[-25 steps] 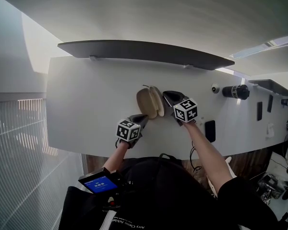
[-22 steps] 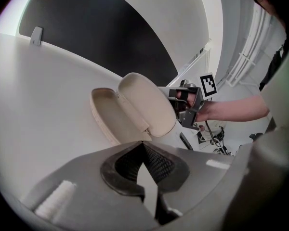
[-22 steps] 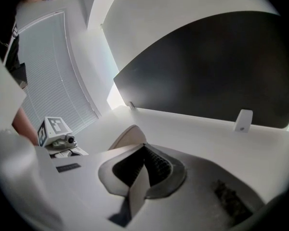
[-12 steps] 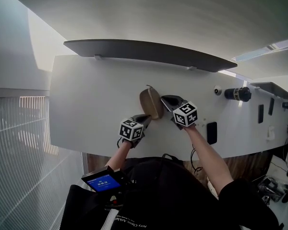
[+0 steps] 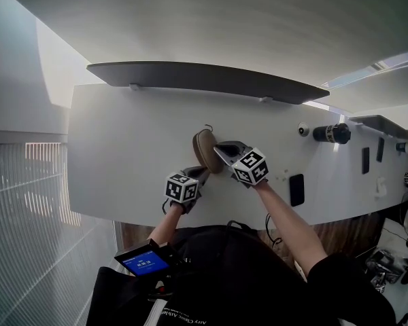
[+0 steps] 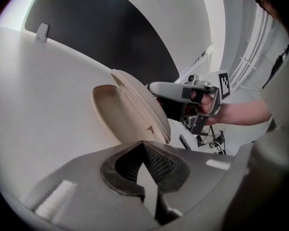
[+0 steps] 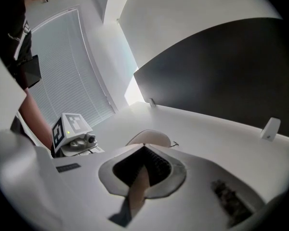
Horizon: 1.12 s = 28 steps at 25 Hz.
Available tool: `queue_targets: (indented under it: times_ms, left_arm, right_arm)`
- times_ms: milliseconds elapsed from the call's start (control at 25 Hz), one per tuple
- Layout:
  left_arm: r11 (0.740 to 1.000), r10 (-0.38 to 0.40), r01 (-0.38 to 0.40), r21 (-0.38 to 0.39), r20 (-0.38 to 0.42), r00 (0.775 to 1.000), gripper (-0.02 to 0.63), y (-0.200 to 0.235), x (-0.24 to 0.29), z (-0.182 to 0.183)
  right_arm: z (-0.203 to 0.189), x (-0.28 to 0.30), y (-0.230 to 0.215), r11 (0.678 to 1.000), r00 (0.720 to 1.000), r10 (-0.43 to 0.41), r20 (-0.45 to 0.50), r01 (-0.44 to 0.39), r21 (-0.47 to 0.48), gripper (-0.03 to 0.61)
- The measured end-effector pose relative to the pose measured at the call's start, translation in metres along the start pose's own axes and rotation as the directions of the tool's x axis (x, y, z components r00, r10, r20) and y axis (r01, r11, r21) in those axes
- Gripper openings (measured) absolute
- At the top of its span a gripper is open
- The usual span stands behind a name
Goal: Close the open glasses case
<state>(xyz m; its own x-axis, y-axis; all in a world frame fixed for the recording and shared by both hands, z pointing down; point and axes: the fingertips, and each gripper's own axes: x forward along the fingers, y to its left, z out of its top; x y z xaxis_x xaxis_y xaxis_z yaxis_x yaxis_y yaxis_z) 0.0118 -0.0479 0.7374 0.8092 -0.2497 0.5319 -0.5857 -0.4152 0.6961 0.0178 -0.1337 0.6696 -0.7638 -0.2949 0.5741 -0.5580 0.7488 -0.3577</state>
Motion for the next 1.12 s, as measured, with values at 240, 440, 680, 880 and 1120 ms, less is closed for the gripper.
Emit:
queue_targets:
  times_ms: [240, 440, 680, 880, 1120]
  left_arm:
    - [0.999, -0.011, 0.011, -0.038, 0.001, 1.0, 0.006, 0.002, -0.004, -0.004]
    - [0.998, -0.022, 0.022, -0.067, -0.001, 1.0, 0.005, 0.001, -0.004, -0.003]
    - [0.999, 0.002, -0.003, -0.053, -0.016, 1.0, 0.006, 0.001, -0.008, -0.006]
    - [0.996, -0.027, 0.03, -0.087, 0.035, 0.999, 0.006, -0.012, -0.012, 0.008]
    - [0.997, -0.033, 0.033, -0.073, 0.007, 0.999, 0.006, -0.016, 0.001, 0.006]
  right_arm:
    - [-0.003, 0.005, 0.002, 0.995, 0.998, -0.036, -0.043, 0.032, -0.091, 0.006]
    - [-0.002, 0.014, 0.009, 0.976, 0.992, -0.071, -0.106, 0.047, -0.213, 0.006]
    - [-0.013, 0.023, 0.012, 0.97, 0.99, -0.064, -0.123, 0.033, -0.242, 0.008]
    - [-0.014, 0.029, 0.015, 0.974, 0.99, -0.054, -0.132, 0.023, -0.226, 0.008]
    - [-0.011, 0.031, 0.016, 0.976, 0.988, -0.068, -0.138, 0.037, -0.213, 0.008]
